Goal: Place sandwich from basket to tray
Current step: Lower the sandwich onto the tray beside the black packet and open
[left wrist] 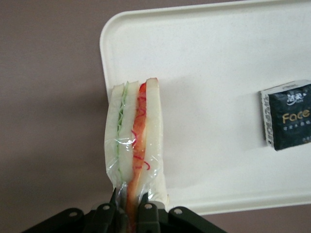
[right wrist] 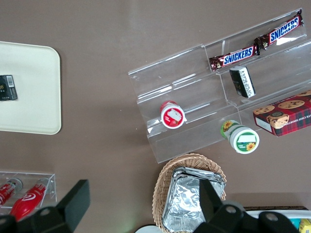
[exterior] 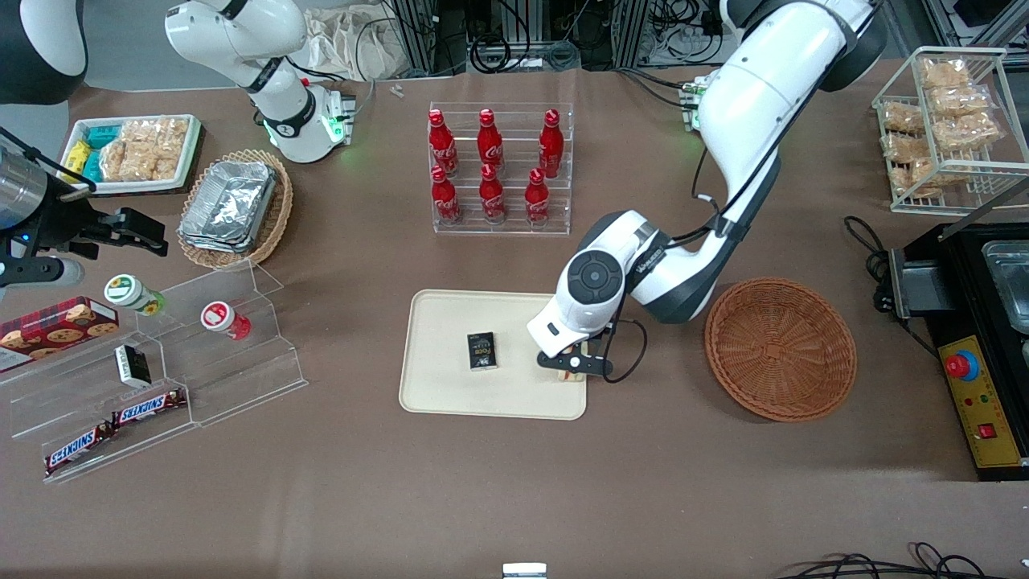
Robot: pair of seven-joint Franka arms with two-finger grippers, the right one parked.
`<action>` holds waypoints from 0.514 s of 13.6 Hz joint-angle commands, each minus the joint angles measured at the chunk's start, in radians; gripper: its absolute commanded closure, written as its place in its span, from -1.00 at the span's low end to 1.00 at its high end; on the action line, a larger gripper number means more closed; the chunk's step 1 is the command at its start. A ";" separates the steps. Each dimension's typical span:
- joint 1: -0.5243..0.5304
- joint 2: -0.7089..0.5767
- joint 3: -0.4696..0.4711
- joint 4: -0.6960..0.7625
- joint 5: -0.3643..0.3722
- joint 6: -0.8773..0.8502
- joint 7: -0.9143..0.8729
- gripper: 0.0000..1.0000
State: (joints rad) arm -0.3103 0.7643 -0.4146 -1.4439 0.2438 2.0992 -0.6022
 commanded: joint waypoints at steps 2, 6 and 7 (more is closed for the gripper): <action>-0.015 0.032 0.003 0.037 0.012 0.007 -0.031 -0.08; -0.004 0.009 0.003 0.037 0.019 -0.019 -0.093 -1.00; -0.001 -0.015 0.003 0.040 0.011 -0.068 -0.085 -1.00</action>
State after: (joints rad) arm -0.3095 0.7812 -0.4146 -1.4240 0.2439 2.1001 -0.6651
